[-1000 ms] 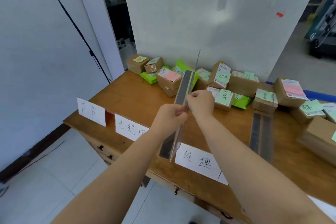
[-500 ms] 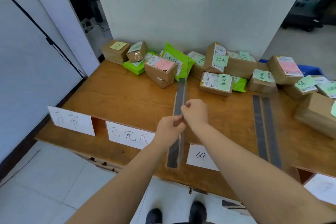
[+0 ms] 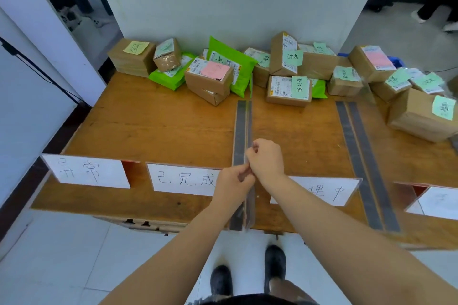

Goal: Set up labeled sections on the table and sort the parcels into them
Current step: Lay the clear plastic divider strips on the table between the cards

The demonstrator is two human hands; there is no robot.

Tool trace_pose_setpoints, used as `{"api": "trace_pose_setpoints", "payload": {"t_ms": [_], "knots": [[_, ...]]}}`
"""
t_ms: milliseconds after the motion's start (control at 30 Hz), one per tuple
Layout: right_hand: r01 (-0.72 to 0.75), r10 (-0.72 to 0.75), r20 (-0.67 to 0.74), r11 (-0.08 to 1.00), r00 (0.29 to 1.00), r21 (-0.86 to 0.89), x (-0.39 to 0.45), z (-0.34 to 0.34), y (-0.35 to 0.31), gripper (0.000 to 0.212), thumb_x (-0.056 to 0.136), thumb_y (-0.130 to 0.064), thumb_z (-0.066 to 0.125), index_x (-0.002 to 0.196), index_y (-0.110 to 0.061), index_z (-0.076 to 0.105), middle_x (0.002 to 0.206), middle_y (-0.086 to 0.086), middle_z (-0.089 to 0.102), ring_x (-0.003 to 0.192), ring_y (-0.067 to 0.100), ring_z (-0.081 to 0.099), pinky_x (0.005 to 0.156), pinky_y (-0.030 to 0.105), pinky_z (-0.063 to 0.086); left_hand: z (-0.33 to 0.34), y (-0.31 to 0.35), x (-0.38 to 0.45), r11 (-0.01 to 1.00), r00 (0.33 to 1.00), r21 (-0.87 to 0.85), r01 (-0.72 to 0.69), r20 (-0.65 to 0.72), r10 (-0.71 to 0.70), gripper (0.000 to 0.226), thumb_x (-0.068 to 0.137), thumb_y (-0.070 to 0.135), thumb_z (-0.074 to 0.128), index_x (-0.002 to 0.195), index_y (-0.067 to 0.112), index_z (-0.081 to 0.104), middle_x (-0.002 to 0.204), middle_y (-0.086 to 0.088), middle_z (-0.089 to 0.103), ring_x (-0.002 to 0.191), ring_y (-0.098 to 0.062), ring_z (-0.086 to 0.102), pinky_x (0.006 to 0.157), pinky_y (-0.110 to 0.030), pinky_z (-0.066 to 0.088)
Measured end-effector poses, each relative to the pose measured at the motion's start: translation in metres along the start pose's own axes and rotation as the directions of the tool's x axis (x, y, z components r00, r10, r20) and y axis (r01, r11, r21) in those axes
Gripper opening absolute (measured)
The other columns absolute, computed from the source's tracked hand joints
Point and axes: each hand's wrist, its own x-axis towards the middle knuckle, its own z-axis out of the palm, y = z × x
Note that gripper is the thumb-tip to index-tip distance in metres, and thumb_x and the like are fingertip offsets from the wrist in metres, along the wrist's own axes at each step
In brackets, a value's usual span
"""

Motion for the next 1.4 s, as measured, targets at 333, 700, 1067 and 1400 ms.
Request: {"api": "trace_pose_setpoints", "payload": {"t_ms": [333,700,1067,1400], "knots": [[-0.059,0.084,0.083,0.961,0.993,-0.270,0.037,0.001,-0.008,0.019,0.082,-0.025,0.069,0.082,-0.014,0.054,0.083,0.004,0.058,0.077,0.022,0.058,0.063,0.031,0.050,0.004,-0.006,0.018,0.986,0.990,-0.093,0.140,0.015,-0.139,0.016,0.092,0.018,0.054,0.081,0.012,0.063,0.077,-0.008,0.057,0.075,-0.018,0.051,0.070,-0.027,0.040],[0.039,-0.001,0.139,0.961,0.990,-0.273,0.035,-0.013,-0.022,0.012,0.088,-0.003,0.055,0.082,-0.012,0.050,0.083,0.005,0.053,0.074,0.021,0.053,0.063,0.028,0.044,-0.002,0.010,0.014,0.970,0.970,-0.005,0.242,0.007,-0.241,0.052,0.082,0.023,0.067,0.130,0.014,0.052,0.131,-0.003,0.057,0.119,-0.017,0.052,0.089,-0.025,0.038],[0.132,-0.134,-0.023,0.987,0.991,-0.091,0.042,-0.067,-0.040,0.023,0.087,-0.012,0.049,0.065,-0.005,0.053,0.067,0.009,0.055,0.069,0.027,0.054,0.070,0.035,0.050,-0.023,0.042,0.008,0.951,0.983,-0.268,0.156,-0.054,-0.176,0.036,0.090,0.039,0.053,0.121,0.021,0.058,0.110,0.008,0.062,0.114,-0.015,0.054,0.091,-0.027,0.047],[0.258,-0.237,-0.109,0.923,0.965,0.285,0.041,-0.126,-0.036,0.028,0.091,-0.013,0.048,0.073,0.001,0.064,0.059,0.013,0.066,0.042,0.002,0.056,0.053,0.014,0.044,-0.027,0.060,0.019,0.900,0.972,-0.378,0.217,0.003,-0.234,0.027,0.092,0.014,0.054,0.116,0.002,0.051,0.086,-0.013,0.067,0.070,-0.026,0.065,0.068,-0.043,0.057]]}}
